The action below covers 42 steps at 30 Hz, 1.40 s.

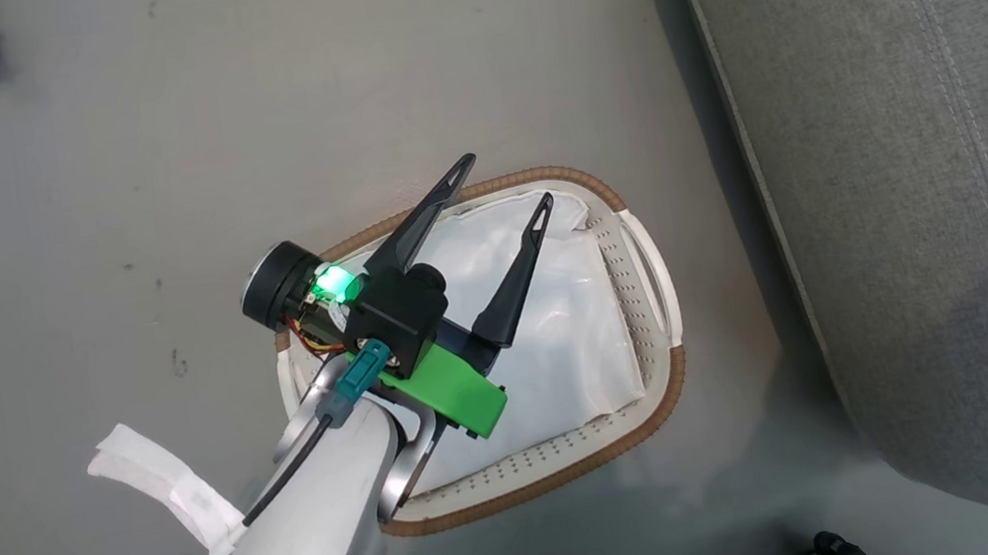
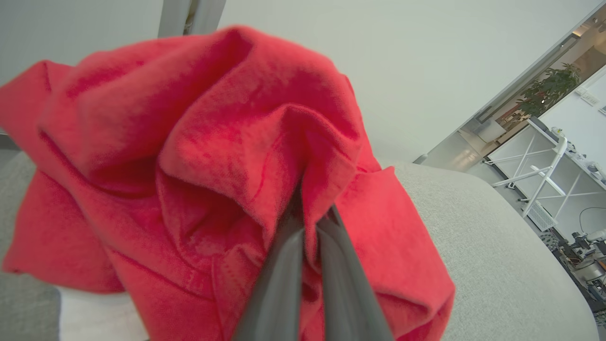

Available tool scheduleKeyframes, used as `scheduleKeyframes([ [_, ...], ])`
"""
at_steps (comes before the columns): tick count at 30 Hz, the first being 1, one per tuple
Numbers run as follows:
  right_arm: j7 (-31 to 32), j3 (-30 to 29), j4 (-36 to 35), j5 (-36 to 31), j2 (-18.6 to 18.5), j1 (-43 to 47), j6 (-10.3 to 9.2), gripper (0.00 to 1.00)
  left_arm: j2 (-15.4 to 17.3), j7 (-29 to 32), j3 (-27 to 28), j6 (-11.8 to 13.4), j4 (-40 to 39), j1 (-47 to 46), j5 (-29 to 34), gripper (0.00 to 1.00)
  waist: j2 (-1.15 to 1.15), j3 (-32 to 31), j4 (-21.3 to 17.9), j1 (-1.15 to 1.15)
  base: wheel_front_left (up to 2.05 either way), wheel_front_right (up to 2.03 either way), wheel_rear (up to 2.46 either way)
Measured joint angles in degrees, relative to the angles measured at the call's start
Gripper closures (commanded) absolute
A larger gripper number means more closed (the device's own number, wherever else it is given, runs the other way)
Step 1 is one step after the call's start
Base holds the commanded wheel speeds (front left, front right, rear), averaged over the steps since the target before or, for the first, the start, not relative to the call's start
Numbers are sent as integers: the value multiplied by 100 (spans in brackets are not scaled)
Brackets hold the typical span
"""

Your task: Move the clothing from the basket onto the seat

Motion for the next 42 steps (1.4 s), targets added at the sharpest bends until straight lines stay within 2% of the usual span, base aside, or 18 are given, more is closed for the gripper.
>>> scheduleKeyframes([
  [1,0,3,-21,1,34,24,0,100,1,0,0,0,2,-3,0,0,0,7,-19,0,0,0,0],
  [2,0,14,-56,3,59,64,0,89,3,0,-2,0,4,-6,0,0,0,8,-45,0,0,0,0],
  [3,0,25,-123,9,76,111,0,66,7,0,-3,0,9,-10,0,0,0,1,-73,0,0,0,0],
  [4,0,44,-171,14,89,148,-1,49,8,0,-1,0,13,-16,0,0,0,-9,-91,0,0,0,0],
  [5,0,82,-225,40,105,203,-1,5,5,0,3,0,18,-23,-1,0,0,-32,-108,0,0,0,0],
  [6,0,133,-276,65,137,253,-1,0,5,0,10,0,23,-25,-7,0,0,-59,-123,0,0,0,0],
  [13,0,417,-549,214,257,688,0,0,-38,0,69,-2,30,13,-127,0,0,-339,-210,0,0,0,0],
  [21,0,789,-744,421,269,989,-1,0,-245,0,432,-4,20,304,-379,0,0,-830,-246,-1,0,0,0],
  [31,0,1384,-1017,772,514,1252,-1,0,-485,0,1366,115,-110,954,-546,0,0,-1642,-82,-1,0,0,0],
  [42,0,2045,-1753,1428,1245,2225,-1,0,-523,0,2614,400,-152,1883,-159,0,0,-2335,433,-1,0,0,0],
])
